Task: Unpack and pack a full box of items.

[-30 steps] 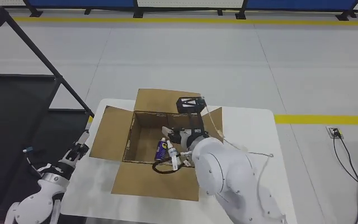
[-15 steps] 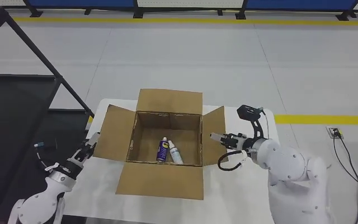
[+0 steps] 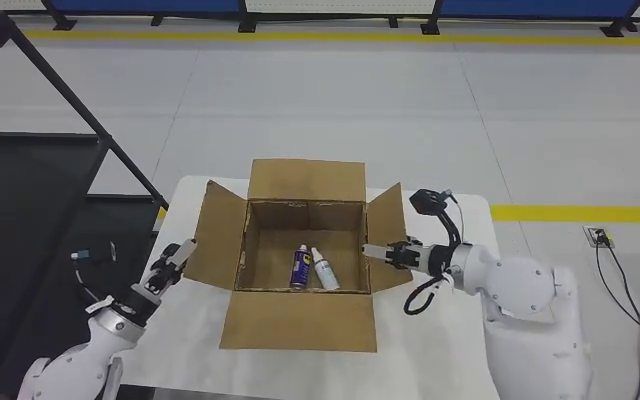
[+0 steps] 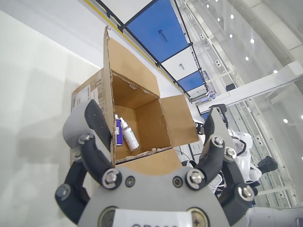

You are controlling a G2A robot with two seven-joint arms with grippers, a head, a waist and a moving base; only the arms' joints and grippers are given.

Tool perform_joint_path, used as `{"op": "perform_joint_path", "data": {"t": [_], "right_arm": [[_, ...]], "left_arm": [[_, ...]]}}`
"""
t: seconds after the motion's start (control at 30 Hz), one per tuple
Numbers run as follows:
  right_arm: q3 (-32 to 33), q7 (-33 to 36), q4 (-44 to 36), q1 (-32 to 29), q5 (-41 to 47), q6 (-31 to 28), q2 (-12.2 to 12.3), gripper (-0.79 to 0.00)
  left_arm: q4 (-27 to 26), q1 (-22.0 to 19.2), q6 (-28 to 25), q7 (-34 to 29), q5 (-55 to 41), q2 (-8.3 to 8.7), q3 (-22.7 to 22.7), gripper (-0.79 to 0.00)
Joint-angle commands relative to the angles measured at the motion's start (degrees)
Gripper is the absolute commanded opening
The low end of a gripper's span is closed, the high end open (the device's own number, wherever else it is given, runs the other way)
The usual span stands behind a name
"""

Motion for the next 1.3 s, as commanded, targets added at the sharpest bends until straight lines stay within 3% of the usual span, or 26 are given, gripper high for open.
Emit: {"op": "perform_joint_path", "data": {"t": [0.0, 0.57, 1.0, 1.27], "right_arm": [[-0.81, 0.07, -0.45, 0.31, 0.62, -0.29, 0.16, 0.0], [-13.72, -6.46, 9.96, 7.82, 4.43, 0.86, 0.2, 0.0], [-13.82, -8.37, 10.44, 6.68, 5.51, 0.36, 0.24, 0.0], [-16.56, -10.38, 21.59, 11.02, 15.24, -4.26, -0.09, 0.0]], "left_arm": [[-0.23, -0.04, 0.05, -0.32, -0.15, 0.01, 0.46, 0.0], [2.63, -5.92, 0.58, -2.06, 4.51, -0.4, 11.98, 0.0], [6.96, -7.29, 2.83, 0.16, 3.89, -0.25, 10.12, 0.0], [8.0, -9.44, 3.51, -1.21, 4.46, -0.43, 13.46, 0.0]]}}
